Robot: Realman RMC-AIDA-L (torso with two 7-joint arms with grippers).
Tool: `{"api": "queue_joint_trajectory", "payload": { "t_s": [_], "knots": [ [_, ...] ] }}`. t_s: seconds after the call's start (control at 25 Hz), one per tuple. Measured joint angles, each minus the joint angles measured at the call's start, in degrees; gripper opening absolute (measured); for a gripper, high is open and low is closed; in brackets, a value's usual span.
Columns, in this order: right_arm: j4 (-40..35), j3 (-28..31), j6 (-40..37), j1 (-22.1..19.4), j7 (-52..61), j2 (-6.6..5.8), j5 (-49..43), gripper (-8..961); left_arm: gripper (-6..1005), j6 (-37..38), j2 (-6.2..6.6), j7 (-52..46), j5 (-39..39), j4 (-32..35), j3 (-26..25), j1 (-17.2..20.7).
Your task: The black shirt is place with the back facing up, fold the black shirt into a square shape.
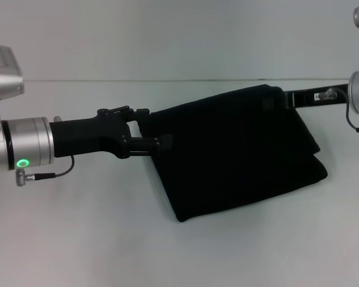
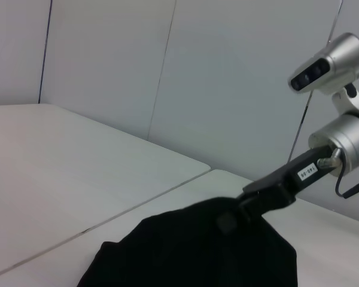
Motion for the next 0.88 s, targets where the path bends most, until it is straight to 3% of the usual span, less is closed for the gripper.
{"api": "queue_joint_trajectory", "payload": {
  "t_s": [0.36, 0.88],
  "knots": [
    [-4.7, 0.4, -4.5, -1.8, -0.2, 0.07, 3.1, 76, 952, 0.0, -0.10, -0.2, -0.1, 0.0, 0.0, 0.1],
    [-0.5, 0.6, -0.9, -5.4, -0.3, -1.49, 2.8, 107, 952, -0.3, -0.14, -1.6, 0.3, -0.4, 0.4, 0.2]
  ]
}}
